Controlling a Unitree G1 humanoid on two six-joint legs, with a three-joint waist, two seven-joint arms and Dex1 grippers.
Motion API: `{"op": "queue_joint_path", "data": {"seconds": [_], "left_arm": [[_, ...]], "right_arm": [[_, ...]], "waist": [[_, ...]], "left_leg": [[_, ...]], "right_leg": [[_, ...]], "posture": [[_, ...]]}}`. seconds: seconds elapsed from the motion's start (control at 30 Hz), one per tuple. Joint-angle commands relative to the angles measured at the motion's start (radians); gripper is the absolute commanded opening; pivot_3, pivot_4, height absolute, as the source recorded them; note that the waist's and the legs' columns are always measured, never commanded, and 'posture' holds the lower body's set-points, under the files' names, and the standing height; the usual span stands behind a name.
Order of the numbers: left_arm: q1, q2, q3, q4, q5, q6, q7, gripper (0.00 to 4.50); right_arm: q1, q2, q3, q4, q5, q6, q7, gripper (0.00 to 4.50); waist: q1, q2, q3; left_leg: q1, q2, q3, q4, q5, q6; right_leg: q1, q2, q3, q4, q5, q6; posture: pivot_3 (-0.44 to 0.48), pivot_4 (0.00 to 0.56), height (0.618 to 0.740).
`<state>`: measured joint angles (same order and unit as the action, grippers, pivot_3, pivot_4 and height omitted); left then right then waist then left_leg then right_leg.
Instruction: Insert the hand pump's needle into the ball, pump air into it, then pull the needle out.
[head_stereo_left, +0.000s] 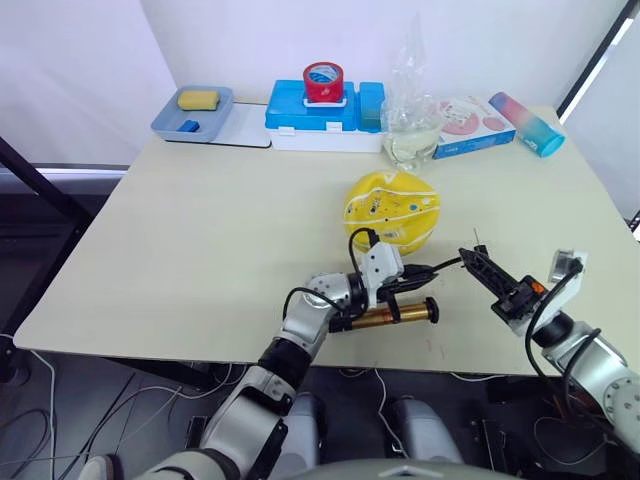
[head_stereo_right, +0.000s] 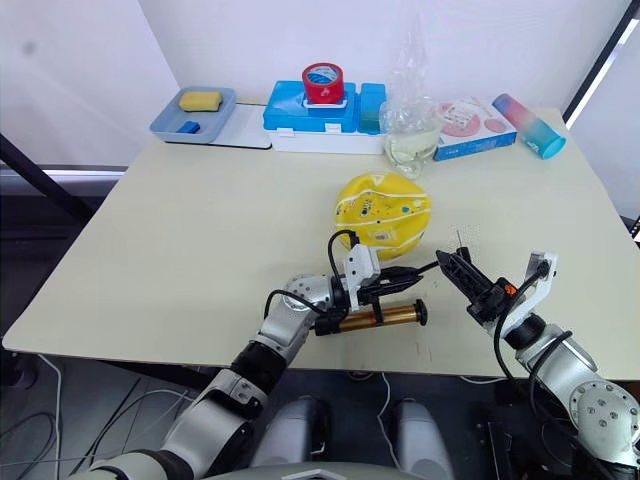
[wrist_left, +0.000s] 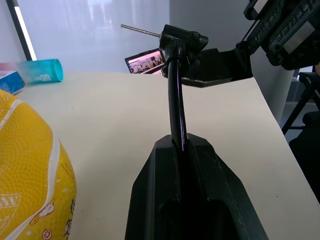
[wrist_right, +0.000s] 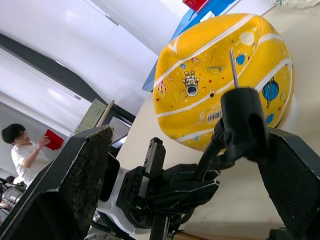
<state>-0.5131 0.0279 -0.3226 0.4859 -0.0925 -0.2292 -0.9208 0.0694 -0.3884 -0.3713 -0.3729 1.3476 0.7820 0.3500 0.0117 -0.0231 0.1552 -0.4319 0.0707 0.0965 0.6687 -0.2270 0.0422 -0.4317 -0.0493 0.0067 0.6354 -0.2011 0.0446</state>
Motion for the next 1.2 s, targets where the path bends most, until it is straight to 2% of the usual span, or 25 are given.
{"op": "queue_joint_path", "data": {"seconds": [0.03,0.13,0.17,0.2,0.27,0.3,0.33,0.43,0.47,0.73,0.87,1.07,1.2], "left_arm": [[-0.020,-0.015,0.008,-0.005,-0.015,-0.027,-0.006,0.08],[-0.018,-0.014,0.008,-0.004,-0.015,-0.029,-0.010,0.08],[-0.018,-0.015,0.008,-0.003,-0.015,-0.029,-0.010,0.00],[-0.019,-0.016,0.009,-0.002,-0.014,-0.030,-0.010,0.00],[-0.021,-0.018,0.010,0.001,-0.013,-0.030,-0.010,0.00],[-0.022,-0.018,0.011,0.002,-0.012,-0.030,-0.010,0.00],[-0.023,-0.020,0.012,0.004,-0.012,-0.030,-0.009,0.00],[-0.019,-0.023,0.012,0.011,-0.008,-0.031,-0.004,0.00],[-0.017,-0.022,0.012,0.012,-0.006,-0.031,-0.004,0.00],[-0.015,0.028,0.031,-0.046,-0.007,0.014,0.000,0.00],[-0.013,0.054,0.049,-0.118,-0.040,0.056,-0.012,1.53],[-0.021,0.126,0.087,-0.282,-0.050,0.169,0.016,4.47],[-0.040,0.182,0.137,-0.404,-0.071,0.295,0.059,4.47]], "right_arm": [[-0.013,-0.005,-0.024,-0.007,0.029,-0.016,-0.009,4.50],[-0.015,-0.006,-0.023,-0.004,0.028,-0.017,-0.010,4.50],[-0.012,-0.005,-0.023,-0.003,0.023,-0.019,-0.007,3.97],[-0.010,-0.005,-0.022,-0.002,0.017,-0.022,-0.003,3.81],[-0.006,-0.007,-0.021,0.001,0.006,-0.025,0.004,2.95],[-0.005,-0.008,-0.020,0.002,0.003,-0.026,0.007,2.32],[-0.004,-0.008,-0.020,0.003,-0.001,-0.028,0.010,2.04],[0.001,0.001,-0.026,0.010,-0.013,-0.043,0.006,0.63],[0.000,-0.002,-0.025,0.010,-0.025,-0.049,0.009,0.31],[-0.002,-0.086,0.000,0.012,-0.180,-0.077,0.113,0.31],[-0.015,-0.133,0.013,0.003,-0.274,-0.115,0.179,0.31],[0.006,-0.267,0.015,0.017,-0.444,-0.222,0.369,0.31],[0.017,-0.326,0.011,0.027,-0.523,-0.303,0.484,0.31]], "waist": [[0.000,0.000,0.000],[0.000,0.000,0.000],[0.000,0.000,0.000],[0.000,0.000,0.000],[0.000,0.000,0.000],[0.000,0.000,0.000],[0.000,0.000,0.000],[0.000,0.000,0.000],[0.000,0.000,0.000],[0.000,0.000,0.000],[-0.001,0.000,0.000],[0.002,0.000,0.000],[0.001,0.000,0.000]], "left_leg": [[0.000,0.000,0.000,0.000,0.000,0.000],[0.000,0.000,0.000,0.000,0.000,0.000],[0.000,0.000,0.000,0.000,0.000,0.000],[0.000,0.000,0.000,0.000,0.000,0.000],[0.000,0.000,0.000,0.000,0.000,0.000],[0.000,0.000,0.000,0.000,0.000,0.000],[0.000,0.000,0.000,0.000,0.000,0.000],[0.000,0.000,0.000,0.000,0.000,0.000],[0.000,0.000,0.000,0.000,0.000,0.000],[0.000,0.000,0.000,0.000,0.000,0.000],[0.000,0.000,0.000,0.000,0.000,0.000],[0.000,0.000,0.001,0.001,0.000,0.000],[0.000,0.000,0.001,0.001,0.000,0.000]], "right_leg": [[0.000,0.000,0.000,0.000,0.000,0.000],[0.000,0.000,0.000,0.000,0.000,0.000],[0.000,0.000,0.000,0.000,0.000,0.000],[0.000,0.000,0.000,0.000,0.000,0.000],[0.000,0.000,0.000,0.000,0.000,0.000],[0.000,0.000,0.000,0.000,0.000,0.000],[0.000,0.000,0.000,0.000,0.000,0.000],[0.000,0.000,0.000,0.000,0.000,0.000],[0.000,0.000,0.000,0.000,0.000,0.000],[0.000,0.000,0.000,0.000,0.000,0.000],[0.000,0.000,0.000,0.000,0.000,0.000],[0.000,0.000,0.000,0.000,0.000,0.000],[0.000,0.001,0.000,0.000,0.000,0.000]], "posture": [[0.000,0.150,0.739],[0.000,0.150,0.739],[0.000,0.150,0.739],[0.000,0.150,0.739],[0.000,0.150,0.739],[0.000,0.150,0.739],[0.000,0.150,0.739],[0.000,0.150,0.739],[0.000,0.150,0.739],[0.000,0.150,0.739],[0.000,0.150,0.739],[0.000,0.150,0.739],[0.000,0.150,0.739]]}}
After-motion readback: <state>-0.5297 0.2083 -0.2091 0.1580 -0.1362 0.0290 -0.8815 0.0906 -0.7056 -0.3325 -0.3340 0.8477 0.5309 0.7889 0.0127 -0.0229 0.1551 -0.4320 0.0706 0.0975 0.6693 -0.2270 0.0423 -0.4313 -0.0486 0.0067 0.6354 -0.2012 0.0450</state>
